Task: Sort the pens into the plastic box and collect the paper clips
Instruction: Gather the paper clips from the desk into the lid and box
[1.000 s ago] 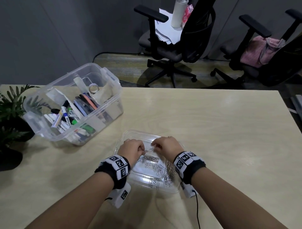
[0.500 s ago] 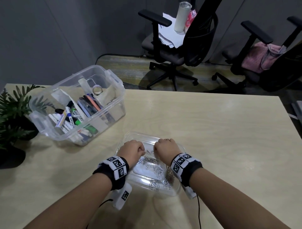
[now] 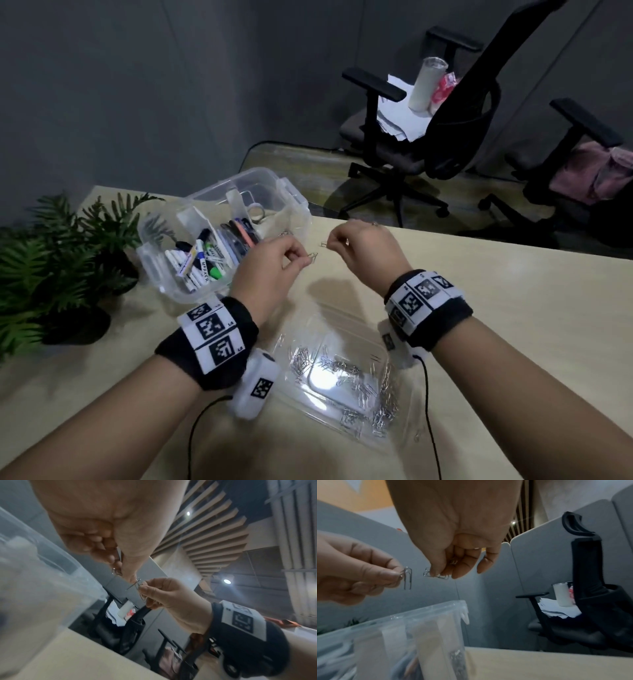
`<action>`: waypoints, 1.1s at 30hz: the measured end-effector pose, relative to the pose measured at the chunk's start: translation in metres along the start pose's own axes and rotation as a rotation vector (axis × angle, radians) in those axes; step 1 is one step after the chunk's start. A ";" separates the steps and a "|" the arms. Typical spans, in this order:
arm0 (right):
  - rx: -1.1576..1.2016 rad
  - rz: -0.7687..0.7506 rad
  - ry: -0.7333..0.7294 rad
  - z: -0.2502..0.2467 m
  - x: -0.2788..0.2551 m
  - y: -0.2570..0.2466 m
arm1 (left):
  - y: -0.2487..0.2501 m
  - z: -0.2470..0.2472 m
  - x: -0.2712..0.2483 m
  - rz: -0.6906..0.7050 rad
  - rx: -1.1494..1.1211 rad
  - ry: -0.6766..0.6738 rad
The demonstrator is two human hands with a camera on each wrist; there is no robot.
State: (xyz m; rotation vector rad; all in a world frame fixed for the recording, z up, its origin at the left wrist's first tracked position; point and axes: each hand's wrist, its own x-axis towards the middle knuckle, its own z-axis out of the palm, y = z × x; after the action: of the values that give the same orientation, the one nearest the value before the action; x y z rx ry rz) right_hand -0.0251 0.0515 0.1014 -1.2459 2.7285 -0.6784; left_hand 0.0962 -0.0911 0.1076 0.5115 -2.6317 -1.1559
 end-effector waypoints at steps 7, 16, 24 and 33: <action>0.049 0.058 0.075 0.026 0.071 -0.024 | -0.031 -0.024 0.056 -0.145 0.040 0.182; -0.018 0.099 -0.080 0.052 0.081 -0.011 | -0.060 0.005 0.076 -0.185 0.222 0.038; 0.206 0.110 0.054 0.035 0.002 0.011 | -0.032 0.004 0.033 0.056 0.094 -0.015; 0.061 0.348 -0.423 0.086 -0.158 0.046 | -0.043 0.088 -0.060 0.016 0.111 -0.595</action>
State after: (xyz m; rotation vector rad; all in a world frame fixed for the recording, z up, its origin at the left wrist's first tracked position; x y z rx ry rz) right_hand 0.0689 0.1619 -0.0142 -0.7615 2.4545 -0.4008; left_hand 0.1315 -0.0357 0.0137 0.1752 -3.2012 -1.3252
